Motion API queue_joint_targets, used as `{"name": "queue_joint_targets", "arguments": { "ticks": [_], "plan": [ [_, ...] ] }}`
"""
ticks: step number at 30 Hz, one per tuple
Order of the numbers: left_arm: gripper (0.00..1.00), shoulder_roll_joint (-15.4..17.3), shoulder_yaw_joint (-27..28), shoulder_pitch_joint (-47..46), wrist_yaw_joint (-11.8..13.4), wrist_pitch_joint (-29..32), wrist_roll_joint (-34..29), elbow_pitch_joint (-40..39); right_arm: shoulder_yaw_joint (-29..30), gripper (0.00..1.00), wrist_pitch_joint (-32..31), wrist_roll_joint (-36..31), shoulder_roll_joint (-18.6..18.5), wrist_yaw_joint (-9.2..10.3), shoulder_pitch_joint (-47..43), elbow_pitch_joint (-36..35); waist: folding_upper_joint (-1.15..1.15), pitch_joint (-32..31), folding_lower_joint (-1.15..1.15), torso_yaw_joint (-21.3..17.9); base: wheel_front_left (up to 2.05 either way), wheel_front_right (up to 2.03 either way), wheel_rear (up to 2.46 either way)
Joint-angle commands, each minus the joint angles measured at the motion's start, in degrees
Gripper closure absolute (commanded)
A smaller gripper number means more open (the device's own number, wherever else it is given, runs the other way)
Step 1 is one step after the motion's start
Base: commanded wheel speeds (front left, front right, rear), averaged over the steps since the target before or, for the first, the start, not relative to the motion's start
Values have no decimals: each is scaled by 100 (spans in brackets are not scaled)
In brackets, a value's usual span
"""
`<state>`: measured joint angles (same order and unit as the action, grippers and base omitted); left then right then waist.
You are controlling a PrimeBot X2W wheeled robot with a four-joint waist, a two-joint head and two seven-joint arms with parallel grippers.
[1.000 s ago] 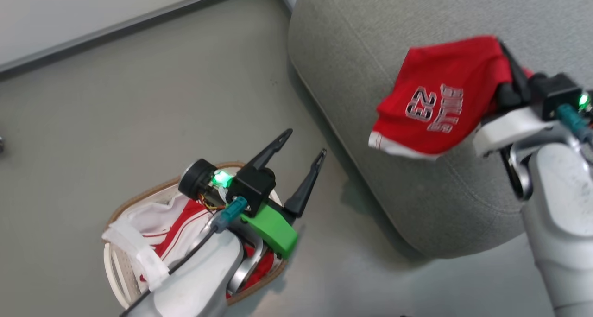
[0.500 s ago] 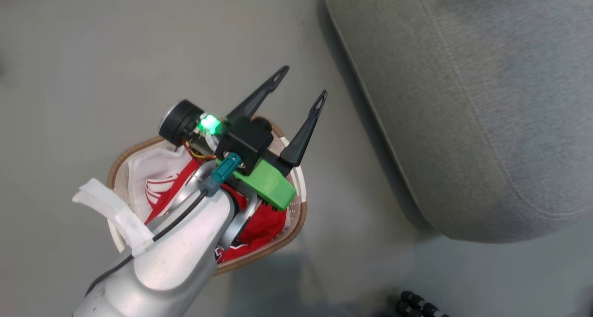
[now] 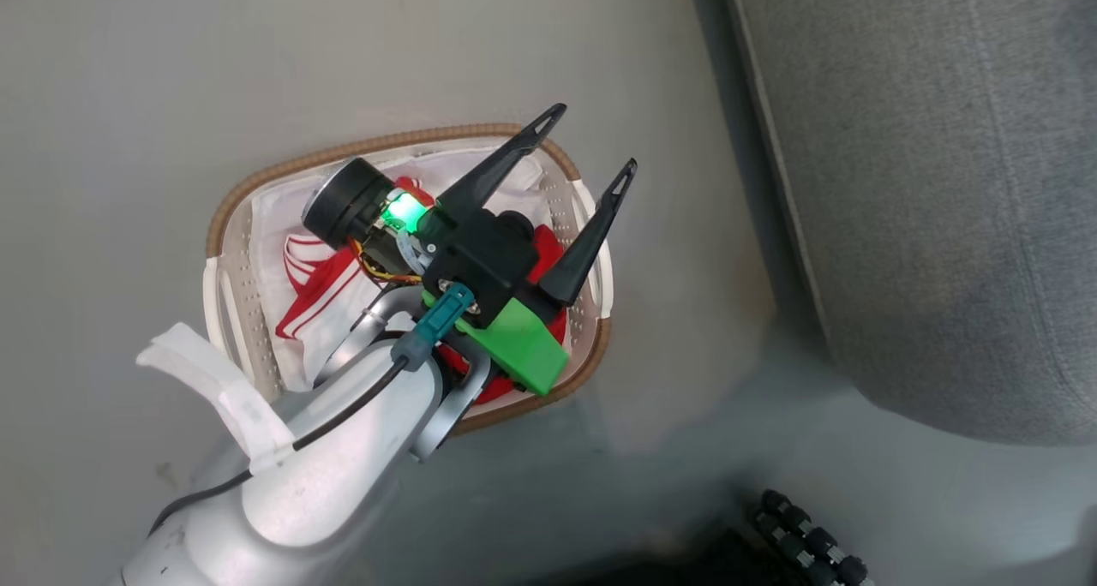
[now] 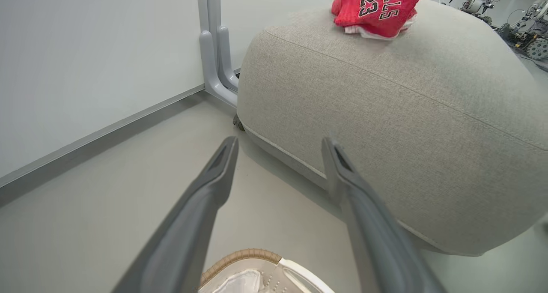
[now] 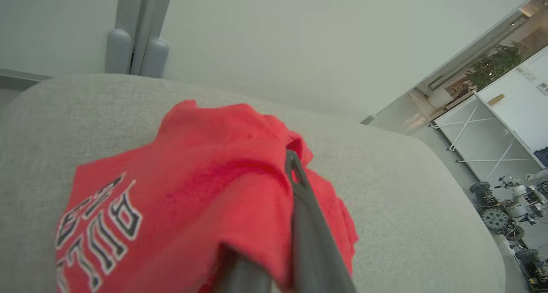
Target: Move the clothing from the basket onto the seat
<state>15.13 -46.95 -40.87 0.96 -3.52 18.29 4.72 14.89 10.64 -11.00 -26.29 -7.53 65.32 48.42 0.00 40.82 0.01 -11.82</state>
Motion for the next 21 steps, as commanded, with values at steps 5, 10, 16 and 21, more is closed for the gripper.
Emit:
{"name": "queue_joint_targets", "arguments": {
  "ticks": [5, 10, 16, 21],
  "plan": [
    [0, 78, -14, 5, 49, 7, 37, -32, 9, 100, 62, -244, 182, 8, -244, 652, 0, 185, -1, -5, 0, 0, 0],
    [0, 117, 13, 47, 64, -38, 98, 24, 141, 3, 263, -298, 244, 8, -268, 857, 0, 113, -1, -95, 0, 0, 0],
    [0, 114, 20, 88, 113, -125, 120, 64, 108, 0, 412, -304, 389, 8, -408, 948, 0, -57, -1, -201, 0, 0, 0],
    [0, 117, 52, 167, 148, -215, 177, 136, -78, 0, 450, -238, 473, 8, -637, 1003, 0, -270, -1, -269, 0, 0, 0]
  ]
}}
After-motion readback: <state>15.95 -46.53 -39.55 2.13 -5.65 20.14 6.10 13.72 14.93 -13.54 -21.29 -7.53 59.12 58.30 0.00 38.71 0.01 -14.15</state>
